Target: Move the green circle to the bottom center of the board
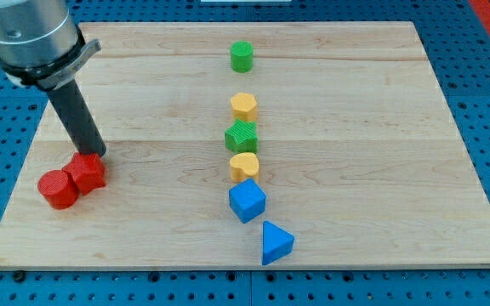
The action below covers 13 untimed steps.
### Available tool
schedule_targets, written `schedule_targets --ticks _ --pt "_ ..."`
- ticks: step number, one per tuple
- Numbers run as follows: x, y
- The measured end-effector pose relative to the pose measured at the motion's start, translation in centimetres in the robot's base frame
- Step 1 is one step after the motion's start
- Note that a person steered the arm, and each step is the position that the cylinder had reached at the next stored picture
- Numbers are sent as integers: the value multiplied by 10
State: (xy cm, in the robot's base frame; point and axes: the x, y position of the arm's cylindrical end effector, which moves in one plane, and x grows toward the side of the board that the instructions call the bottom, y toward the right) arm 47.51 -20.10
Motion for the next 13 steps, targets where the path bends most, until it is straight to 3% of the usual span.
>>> schedule_targets --ticks 1,2,5,6,7,8,13 --pt "-5 27" --pt "-64 96" --pt "-244 171" --pt "-260 236" --pt "-244 250" --pt "-236 205" --pt "-84 157"
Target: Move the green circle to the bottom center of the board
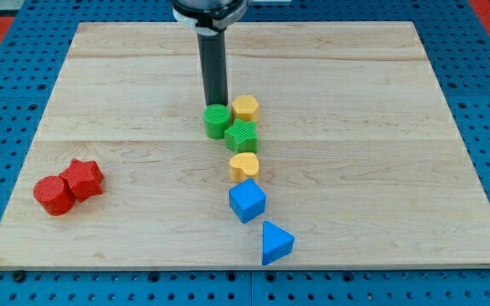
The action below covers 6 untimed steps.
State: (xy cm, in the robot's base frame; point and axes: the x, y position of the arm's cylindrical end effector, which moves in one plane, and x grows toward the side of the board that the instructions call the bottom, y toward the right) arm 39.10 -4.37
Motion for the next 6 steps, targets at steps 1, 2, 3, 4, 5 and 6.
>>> schedule_targets --ticks 1,2,3,4,5,6 --pt "18 19" --pt "35 17" --pt "58 -19" --pt "83 -46" --pt "110 -15" --pt "141 -8"
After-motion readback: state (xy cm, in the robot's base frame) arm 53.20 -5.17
